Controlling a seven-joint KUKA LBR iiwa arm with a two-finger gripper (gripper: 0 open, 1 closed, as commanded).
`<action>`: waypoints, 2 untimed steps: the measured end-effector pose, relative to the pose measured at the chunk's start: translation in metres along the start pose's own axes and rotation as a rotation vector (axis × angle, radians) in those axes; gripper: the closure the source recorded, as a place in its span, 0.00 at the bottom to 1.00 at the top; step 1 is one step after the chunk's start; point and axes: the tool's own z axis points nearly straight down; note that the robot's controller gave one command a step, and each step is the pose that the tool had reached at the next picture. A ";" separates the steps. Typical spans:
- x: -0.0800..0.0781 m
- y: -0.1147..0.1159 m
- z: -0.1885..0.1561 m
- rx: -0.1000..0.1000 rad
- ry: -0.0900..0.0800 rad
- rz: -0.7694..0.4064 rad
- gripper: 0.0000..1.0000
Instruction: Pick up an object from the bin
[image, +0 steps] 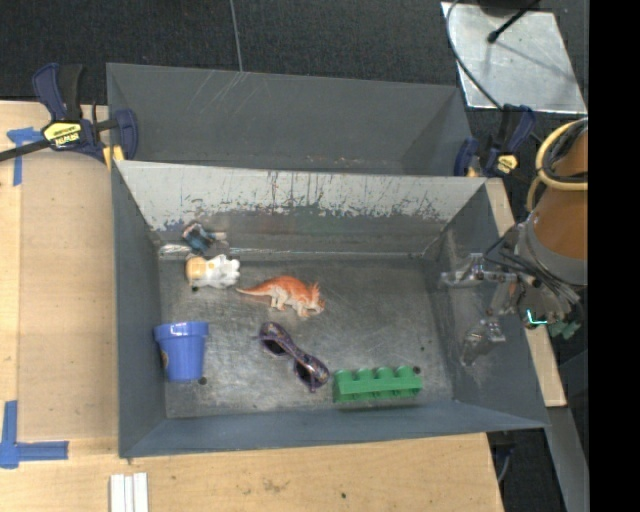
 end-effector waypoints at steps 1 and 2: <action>-0.002 0.000 -0.003 0.001 -0.007 -0.003 0.00; 0.002 0.041 0.039 0.005 -0.014 -0.224 0.00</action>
Offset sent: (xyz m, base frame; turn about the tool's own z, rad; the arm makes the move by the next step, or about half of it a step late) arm -0.0082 0.0724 -0.0717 -0.3734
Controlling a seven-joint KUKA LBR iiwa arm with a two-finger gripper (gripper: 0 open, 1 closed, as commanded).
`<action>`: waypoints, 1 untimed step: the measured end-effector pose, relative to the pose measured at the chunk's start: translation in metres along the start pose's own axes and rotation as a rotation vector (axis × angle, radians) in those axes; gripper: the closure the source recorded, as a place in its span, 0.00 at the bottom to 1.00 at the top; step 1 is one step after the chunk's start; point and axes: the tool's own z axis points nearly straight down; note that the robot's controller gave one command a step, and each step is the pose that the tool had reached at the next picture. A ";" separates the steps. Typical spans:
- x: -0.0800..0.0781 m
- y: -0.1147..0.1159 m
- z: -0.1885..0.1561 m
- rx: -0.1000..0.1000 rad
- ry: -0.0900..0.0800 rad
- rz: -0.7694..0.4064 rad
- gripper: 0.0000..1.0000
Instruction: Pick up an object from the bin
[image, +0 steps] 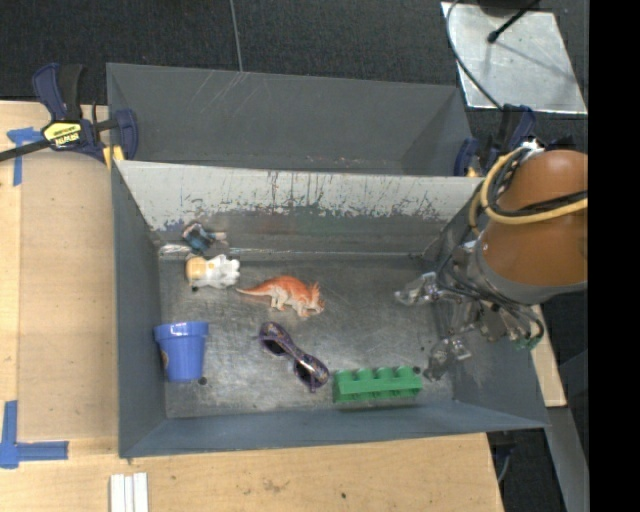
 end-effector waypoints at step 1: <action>-0.005 0.029 0.031 -0.007 0.010 -0.088 0.00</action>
Offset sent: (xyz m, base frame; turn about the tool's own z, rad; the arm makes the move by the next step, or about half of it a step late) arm -0.0088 0.0188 -0.0548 -0.1850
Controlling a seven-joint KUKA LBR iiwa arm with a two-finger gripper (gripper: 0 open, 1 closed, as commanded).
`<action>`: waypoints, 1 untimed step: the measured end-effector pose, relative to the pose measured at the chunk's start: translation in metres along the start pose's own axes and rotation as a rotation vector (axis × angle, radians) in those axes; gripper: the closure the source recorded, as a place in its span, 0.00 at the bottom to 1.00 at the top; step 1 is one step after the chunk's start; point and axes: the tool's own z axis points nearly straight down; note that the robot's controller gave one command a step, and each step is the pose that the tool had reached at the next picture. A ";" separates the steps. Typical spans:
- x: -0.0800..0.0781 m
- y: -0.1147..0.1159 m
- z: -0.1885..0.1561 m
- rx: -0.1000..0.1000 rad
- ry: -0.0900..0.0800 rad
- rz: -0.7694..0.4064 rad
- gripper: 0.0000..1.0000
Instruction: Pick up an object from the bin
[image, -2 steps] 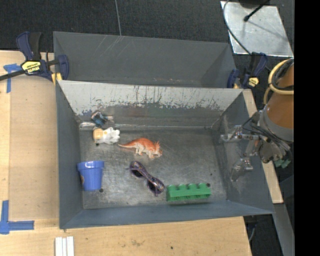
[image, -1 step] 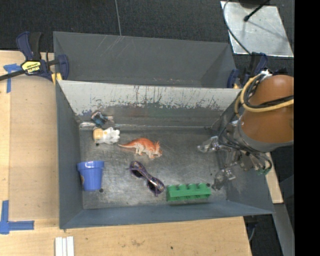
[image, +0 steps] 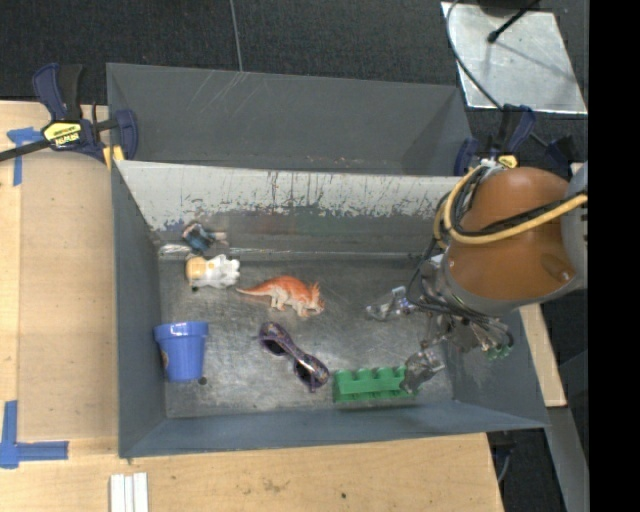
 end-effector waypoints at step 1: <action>0.011 -0.008 0.025 0.000 0.001 -0.095 0.00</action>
Offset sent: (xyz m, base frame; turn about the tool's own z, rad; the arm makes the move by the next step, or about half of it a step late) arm -0.0073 0.0132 -0.0911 -0.2251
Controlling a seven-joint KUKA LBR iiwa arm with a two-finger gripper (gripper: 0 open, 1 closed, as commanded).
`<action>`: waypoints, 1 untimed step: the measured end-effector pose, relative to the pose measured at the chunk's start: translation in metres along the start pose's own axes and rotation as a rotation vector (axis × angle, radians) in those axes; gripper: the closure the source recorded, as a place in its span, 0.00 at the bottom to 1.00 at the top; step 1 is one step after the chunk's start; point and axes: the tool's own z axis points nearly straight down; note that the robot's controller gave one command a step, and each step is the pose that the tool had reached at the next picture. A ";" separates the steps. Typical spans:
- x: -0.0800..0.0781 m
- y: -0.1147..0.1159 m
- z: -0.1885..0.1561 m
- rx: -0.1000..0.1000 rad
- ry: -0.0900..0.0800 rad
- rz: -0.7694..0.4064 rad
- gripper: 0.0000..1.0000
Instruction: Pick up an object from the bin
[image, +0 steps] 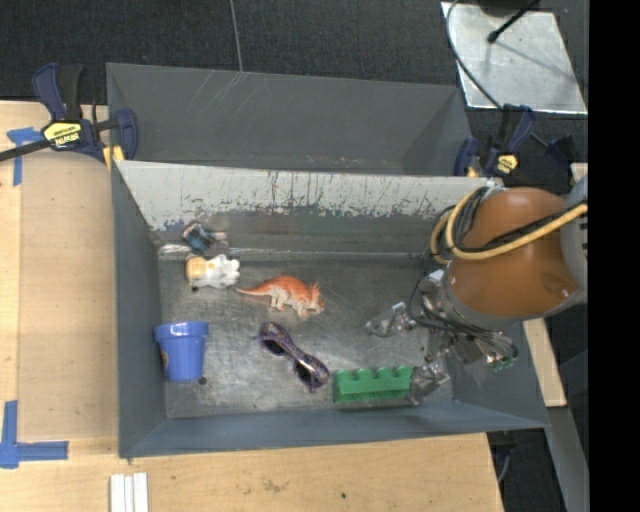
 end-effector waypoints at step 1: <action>-0.008 0.014 0.045 0.003 -0.005 -0.089 0.00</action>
Offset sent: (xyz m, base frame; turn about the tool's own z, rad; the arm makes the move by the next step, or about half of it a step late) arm -0.0004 0.0264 -0.0665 -0.2216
